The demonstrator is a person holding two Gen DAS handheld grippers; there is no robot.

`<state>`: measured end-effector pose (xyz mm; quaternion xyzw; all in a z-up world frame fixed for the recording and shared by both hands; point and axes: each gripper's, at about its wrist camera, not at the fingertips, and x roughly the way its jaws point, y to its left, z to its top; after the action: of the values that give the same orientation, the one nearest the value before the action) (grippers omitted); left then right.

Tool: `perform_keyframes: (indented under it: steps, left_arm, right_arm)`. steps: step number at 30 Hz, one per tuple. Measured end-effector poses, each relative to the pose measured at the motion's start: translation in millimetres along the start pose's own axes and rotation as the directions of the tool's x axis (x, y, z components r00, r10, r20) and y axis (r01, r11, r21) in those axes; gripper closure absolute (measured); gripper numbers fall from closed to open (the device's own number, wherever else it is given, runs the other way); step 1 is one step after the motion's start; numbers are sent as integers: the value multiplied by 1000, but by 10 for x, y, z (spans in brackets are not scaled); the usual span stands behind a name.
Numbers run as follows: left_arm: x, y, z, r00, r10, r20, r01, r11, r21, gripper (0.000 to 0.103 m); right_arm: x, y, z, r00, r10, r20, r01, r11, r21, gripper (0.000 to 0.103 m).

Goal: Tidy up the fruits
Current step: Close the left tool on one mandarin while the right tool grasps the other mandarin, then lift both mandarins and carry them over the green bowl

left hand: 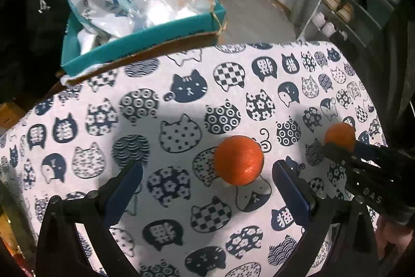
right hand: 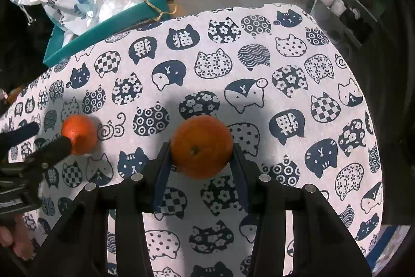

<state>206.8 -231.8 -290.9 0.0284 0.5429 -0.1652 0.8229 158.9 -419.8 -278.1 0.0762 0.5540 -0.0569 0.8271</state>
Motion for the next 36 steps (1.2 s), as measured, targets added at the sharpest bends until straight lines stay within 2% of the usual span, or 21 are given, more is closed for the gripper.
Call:
perform_keyframes:
  steps: [4,6,7,10,12,14,25,36]
  left_arm:
    - [124,-31,7,1000,-14,-22,13,1000,-21,6]
    - [168,-26,2,999,-15,-35,14,999,-30,17]
    - [183,-22,1,999,-30,-39,28,999,-34,18]
    - [195,-43,-2,997,-74,-35,73,997,-31,31]
    - [171,-85,-5,995,-94,-28,93,996,-15,48]
    - [151,-138,-2,993,-115,-32,115,993,-1,58]
    - [-85,-64,-50,997,-76,7,76,997,-20,59]
    - [-743,150,-73,993,-46,111,52,997,-55,59]
  right_arm:
    - [-4,-21,-7,1000,7,-1,-7,1000,12,59]
    - [-2,-32,-2,1000,13,-2,-13,1000,12,59]
    - [1,-30,-1,1000,14,-3,-14,1000,12,59]
    - [12,-17,5,1000,15,-5,-15,1000,12,59]
    - [24,13,7,1000,15,-7,-15,1000,7,59]
    - [28,40,6,1000,15,-7,-15,1000,2,59]
    - [-201,163,16,999,6,36,-5,999,-33,59]
    - [-745,361,10,993,9,116,3,995,-100,59]
